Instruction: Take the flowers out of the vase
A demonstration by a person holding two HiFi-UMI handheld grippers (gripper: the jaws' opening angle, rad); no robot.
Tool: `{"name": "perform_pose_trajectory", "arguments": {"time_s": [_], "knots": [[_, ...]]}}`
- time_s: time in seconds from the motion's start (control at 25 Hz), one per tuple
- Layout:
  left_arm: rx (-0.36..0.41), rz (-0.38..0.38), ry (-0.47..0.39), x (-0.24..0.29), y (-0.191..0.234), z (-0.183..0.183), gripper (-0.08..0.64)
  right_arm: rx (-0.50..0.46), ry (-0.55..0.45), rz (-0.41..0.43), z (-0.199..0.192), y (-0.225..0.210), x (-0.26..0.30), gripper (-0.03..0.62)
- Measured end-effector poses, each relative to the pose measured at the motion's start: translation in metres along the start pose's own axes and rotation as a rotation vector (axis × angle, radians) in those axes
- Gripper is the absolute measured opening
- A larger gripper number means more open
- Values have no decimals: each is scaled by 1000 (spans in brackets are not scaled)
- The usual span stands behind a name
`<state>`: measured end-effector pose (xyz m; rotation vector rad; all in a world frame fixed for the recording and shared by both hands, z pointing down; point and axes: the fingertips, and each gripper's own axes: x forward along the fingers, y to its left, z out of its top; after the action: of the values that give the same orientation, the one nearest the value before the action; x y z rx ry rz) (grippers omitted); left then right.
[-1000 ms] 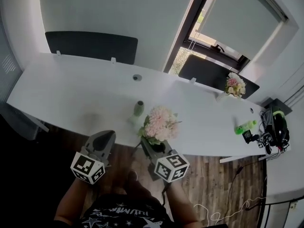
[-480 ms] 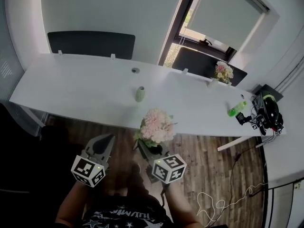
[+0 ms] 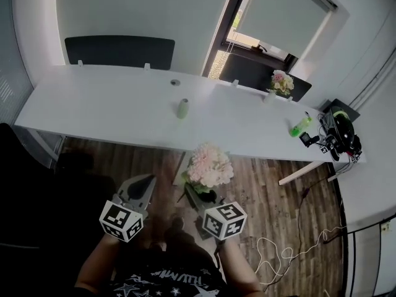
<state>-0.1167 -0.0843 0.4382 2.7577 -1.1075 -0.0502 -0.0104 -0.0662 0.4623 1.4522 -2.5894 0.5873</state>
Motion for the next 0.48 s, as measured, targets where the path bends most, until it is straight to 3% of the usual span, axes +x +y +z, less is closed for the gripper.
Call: {"name": "perform_pose_trajectory", "arguments": {"time_s": [0.48], "knots": [[7,50,-22,-8,-15,5,9,-29,-21,47,1,10,-22,87]]}}
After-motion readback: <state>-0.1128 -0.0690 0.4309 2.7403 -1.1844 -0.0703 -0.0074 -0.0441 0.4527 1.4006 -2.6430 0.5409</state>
